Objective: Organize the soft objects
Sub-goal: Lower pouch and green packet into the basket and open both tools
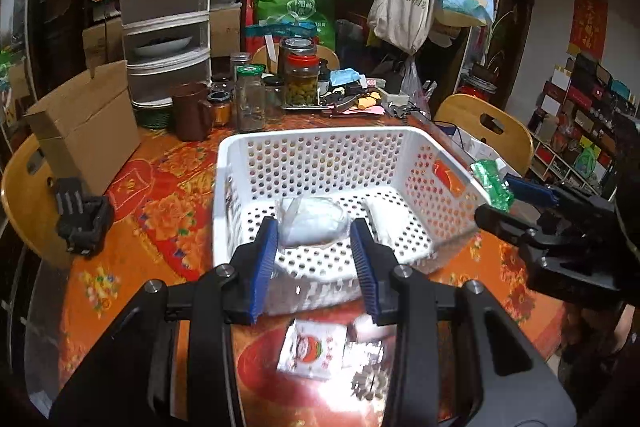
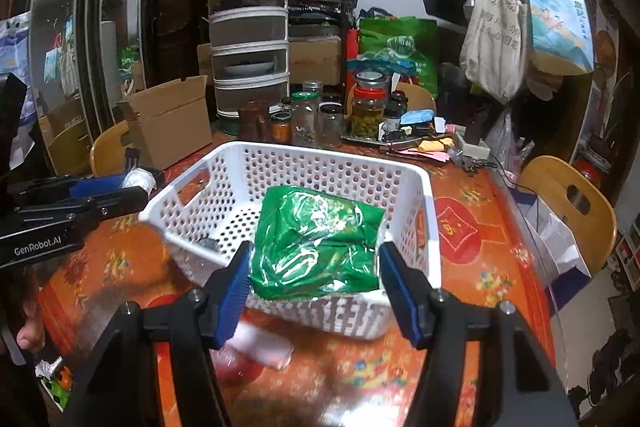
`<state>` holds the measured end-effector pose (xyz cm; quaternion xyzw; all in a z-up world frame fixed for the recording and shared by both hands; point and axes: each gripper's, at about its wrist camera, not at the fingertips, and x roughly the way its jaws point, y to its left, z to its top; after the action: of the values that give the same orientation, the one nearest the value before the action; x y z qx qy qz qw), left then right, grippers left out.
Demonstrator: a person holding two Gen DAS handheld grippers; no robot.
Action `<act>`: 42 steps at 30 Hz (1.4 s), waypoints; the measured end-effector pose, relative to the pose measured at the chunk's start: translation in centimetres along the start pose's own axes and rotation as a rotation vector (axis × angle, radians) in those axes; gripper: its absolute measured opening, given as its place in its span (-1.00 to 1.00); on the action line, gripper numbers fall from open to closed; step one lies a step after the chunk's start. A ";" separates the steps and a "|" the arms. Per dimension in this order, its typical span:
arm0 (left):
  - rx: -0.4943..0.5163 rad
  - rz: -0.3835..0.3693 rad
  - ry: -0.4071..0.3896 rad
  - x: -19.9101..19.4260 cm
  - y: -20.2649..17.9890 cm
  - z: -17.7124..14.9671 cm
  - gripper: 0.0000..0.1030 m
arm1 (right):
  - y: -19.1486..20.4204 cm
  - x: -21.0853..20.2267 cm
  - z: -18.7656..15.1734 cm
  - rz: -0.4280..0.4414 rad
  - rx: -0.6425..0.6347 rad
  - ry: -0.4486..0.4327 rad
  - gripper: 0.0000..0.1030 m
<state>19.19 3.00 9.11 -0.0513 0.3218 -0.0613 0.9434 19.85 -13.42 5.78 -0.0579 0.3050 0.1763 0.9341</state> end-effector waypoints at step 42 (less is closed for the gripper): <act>-0.054 0.095 0.385 20.0 1.4 4.2 -0.06 | -2.2 16.4 2.6 -0.054 0.005 0.300 0.23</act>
<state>37.59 1.69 0.26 -0.0488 0.4997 -0.0166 0.8647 34.43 -10.08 -1.82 -0.0896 0.4400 0.1399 0.8825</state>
